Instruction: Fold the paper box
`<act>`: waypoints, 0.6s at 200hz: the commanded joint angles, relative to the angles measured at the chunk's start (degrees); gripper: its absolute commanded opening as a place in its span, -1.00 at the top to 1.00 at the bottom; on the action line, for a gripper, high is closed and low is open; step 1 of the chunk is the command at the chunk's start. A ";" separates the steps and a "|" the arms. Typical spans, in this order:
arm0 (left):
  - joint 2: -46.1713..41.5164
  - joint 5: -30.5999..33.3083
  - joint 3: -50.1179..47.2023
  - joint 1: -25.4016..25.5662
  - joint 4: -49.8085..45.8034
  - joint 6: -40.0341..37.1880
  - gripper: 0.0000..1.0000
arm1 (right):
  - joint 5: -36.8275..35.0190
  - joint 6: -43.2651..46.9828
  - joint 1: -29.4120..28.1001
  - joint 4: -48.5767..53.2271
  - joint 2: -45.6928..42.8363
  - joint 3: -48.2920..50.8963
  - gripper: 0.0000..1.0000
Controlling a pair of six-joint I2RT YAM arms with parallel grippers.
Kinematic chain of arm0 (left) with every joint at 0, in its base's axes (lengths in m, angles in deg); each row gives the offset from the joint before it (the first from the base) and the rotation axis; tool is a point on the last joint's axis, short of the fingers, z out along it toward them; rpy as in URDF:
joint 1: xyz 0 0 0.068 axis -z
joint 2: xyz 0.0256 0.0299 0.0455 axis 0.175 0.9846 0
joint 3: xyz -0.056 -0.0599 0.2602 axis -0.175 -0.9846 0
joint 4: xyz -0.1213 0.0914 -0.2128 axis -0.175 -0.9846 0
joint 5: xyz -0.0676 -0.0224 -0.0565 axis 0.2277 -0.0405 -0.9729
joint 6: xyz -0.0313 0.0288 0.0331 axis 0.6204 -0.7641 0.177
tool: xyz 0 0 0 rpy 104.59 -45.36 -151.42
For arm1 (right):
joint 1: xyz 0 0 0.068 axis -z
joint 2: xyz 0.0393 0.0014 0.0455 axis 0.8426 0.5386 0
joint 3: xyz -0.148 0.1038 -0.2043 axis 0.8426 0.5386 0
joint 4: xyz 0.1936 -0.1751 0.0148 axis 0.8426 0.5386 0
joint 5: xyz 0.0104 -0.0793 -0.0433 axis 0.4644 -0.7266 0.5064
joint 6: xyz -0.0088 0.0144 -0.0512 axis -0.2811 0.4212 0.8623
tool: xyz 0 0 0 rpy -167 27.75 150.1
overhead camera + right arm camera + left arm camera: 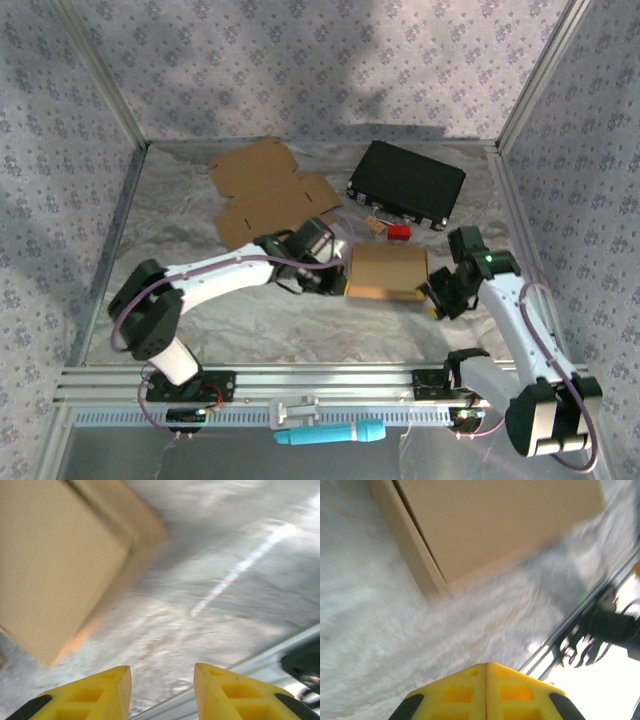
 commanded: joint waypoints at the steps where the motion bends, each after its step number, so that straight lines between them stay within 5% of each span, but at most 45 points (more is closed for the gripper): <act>1: 2.68 -3.35 -0.25 1.51 -3.64 -2.15 0.74 | -1.62 -2.71 2.75 4.33 -4.84 4.61 0.23; 63: 3.46 0.02 5.17 -5.46 -0.92 7.74 0.11 | -6.40 2.29 2.10 -0.80 -2.04 -2.29 0.33; 120: 16.08 -3.81 15.15 -8.76 3.56 9.72 0.06 | -6.56 9.82 -0.88 -3.67 6.74 -12.09 0.24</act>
